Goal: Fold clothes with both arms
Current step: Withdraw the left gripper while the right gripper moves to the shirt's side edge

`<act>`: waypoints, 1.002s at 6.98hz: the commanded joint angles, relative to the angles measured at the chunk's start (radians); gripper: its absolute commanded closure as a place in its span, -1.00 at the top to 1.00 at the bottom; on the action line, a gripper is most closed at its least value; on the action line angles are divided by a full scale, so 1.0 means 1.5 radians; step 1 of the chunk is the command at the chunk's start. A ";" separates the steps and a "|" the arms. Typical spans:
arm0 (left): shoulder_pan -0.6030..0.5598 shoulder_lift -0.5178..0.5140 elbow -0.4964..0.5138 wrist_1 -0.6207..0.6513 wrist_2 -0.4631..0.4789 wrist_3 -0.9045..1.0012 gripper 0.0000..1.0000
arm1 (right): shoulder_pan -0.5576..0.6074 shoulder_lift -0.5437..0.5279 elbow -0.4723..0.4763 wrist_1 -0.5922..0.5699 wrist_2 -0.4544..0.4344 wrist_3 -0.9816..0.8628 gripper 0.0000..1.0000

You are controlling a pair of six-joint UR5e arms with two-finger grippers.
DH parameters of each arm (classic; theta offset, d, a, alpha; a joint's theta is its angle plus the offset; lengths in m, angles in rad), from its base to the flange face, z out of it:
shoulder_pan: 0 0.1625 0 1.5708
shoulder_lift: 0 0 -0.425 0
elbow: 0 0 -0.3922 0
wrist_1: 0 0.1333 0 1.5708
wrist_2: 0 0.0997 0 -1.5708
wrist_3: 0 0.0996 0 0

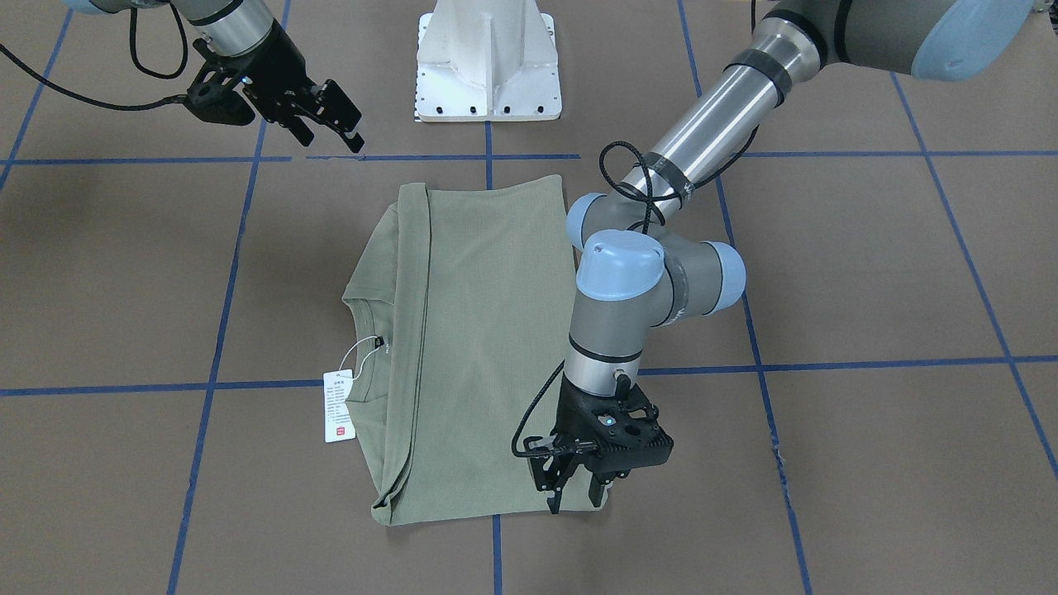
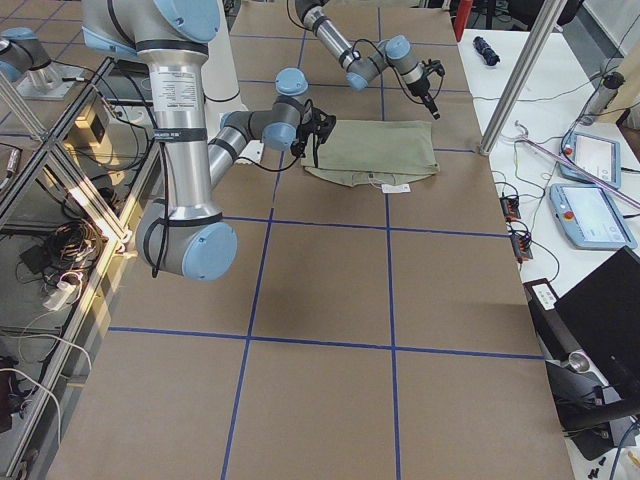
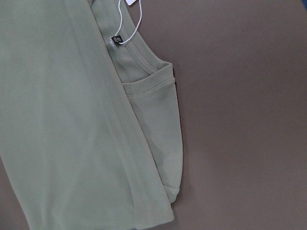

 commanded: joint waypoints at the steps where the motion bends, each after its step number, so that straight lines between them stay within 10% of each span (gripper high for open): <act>1: -0.021 0.047 -0.070 0.018 -0.094 0.049 1.00 | -0.001 0.028 -0.041 -0.044 -0.027 -0.069 1.00; 3: -0.025 0.179 -0.278 0.094 -0.137 0.102 1.00 | -0.011 0.157 -0.087 -0.218 -0.036 -0.109 1.00; 7: -0.030 0.382 -0.633 0.244 -0.208 0.204 1.00 | -0.061 0.248 -0.201 -0.229 -0.036 -0.276 1.00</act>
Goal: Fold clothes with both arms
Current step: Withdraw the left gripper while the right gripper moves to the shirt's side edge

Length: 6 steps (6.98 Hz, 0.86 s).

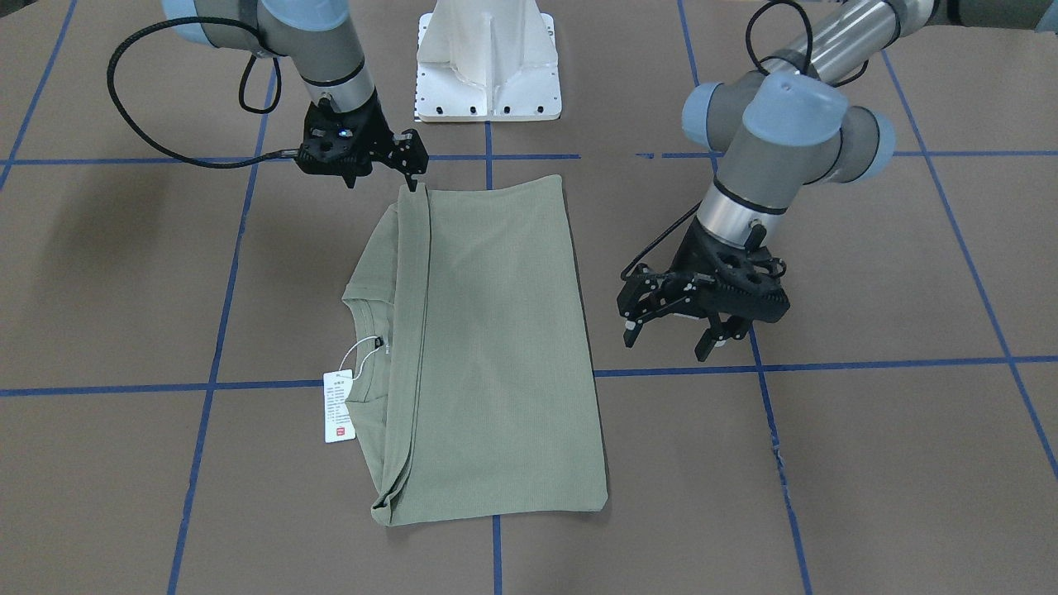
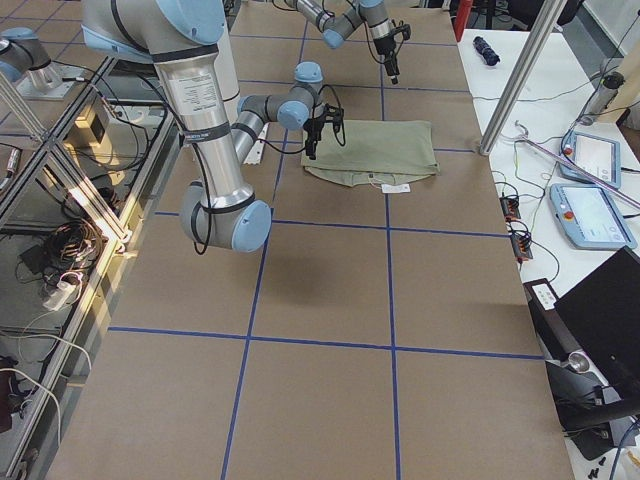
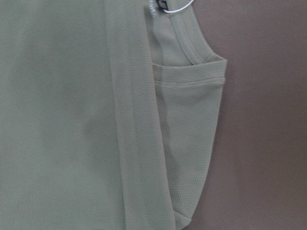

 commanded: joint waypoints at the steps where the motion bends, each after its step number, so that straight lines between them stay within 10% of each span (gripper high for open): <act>1: -0.001 0.041 -0.089 0.057 -0.022 0.017 1.00 | -0.033 0.038 -0.066 -0.002 -0.013 -0.028 1.00; 6: 0.004 0.041 -0.080 0.050 -0.023 0.017 1.00 | -0.064 0.056 -0.119 -0.038 -0.038 -0.047 1.00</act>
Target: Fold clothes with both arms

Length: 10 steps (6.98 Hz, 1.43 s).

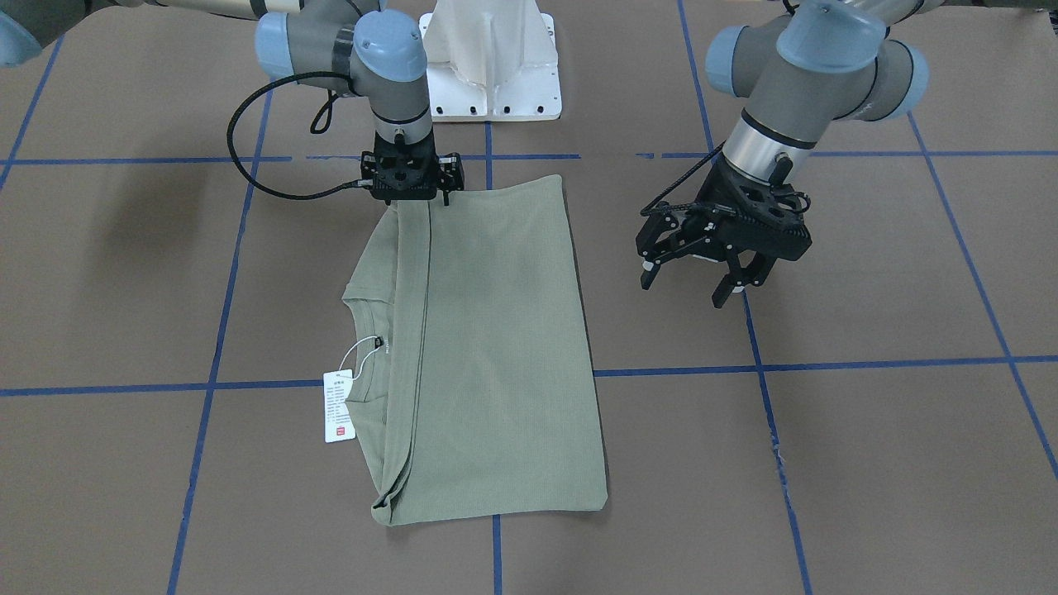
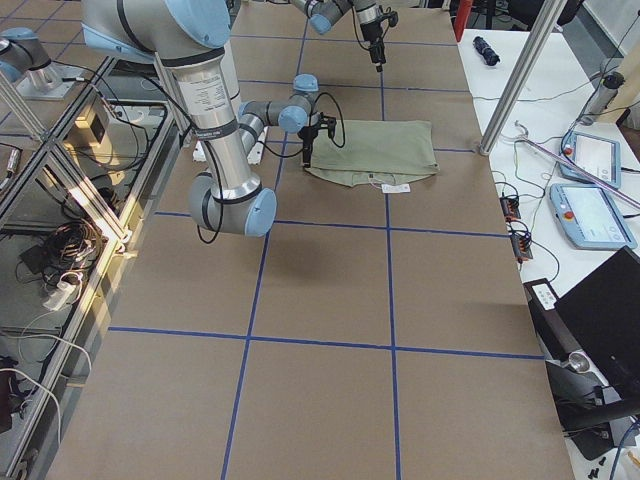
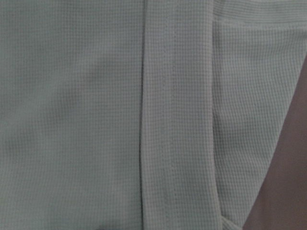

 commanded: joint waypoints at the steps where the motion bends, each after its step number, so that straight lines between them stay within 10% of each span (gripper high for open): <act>1: 0.002 -0.001 0.005 -0.003 0.000 -0.001 1.00 | -0.001 -0.002 0.000 -0.046 0.004 -0.022 1.00; 10: 0.003 -0.004 0.009 -0.004 -0.001 -0.001 1.00 | 0.035 -0.118 0.117 -0.104 0.007 -0.061 1.00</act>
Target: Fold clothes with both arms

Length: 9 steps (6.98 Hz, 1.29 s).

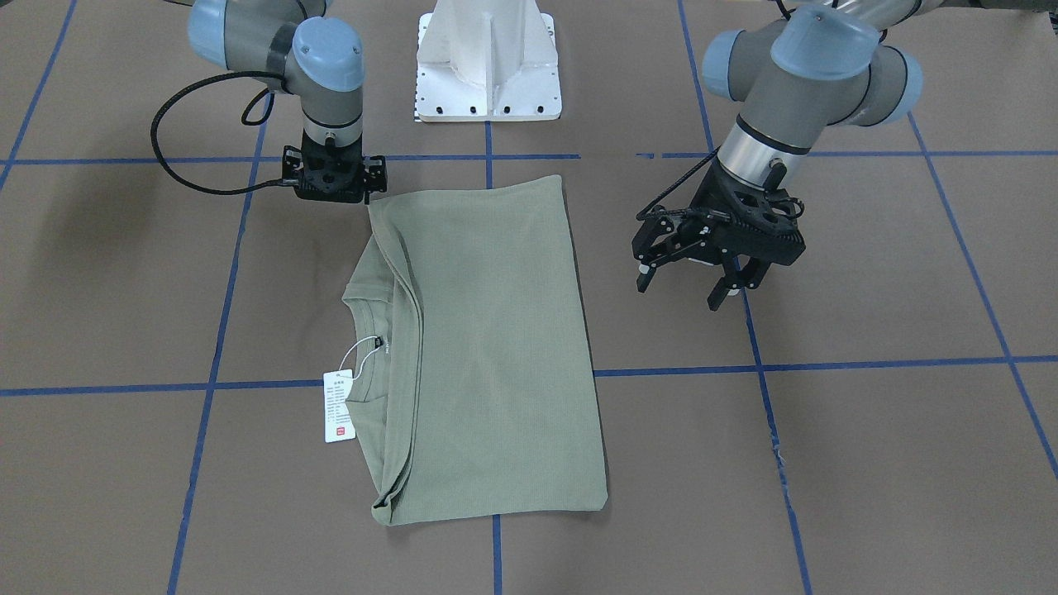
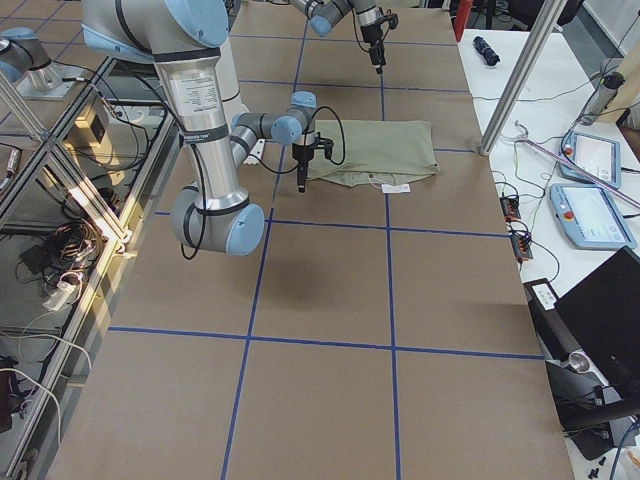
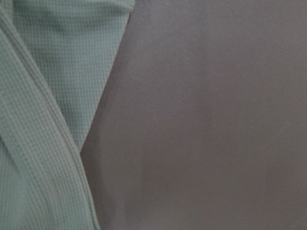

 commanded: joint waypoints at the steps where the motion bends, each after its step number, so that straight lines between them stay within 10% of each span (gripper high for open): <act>1: 0.000 0.000 0.001 0.000 0.000 0.003 1.00 | 0.026 0.030 0.015 -0.001 0.003 -0.017 1.00; 9: -0.001 -0.008 0.044 -0.032 0.000 0.002 1.00 | 0.118 0.254 -0.286 0.062 -0.002 -0.109 1.00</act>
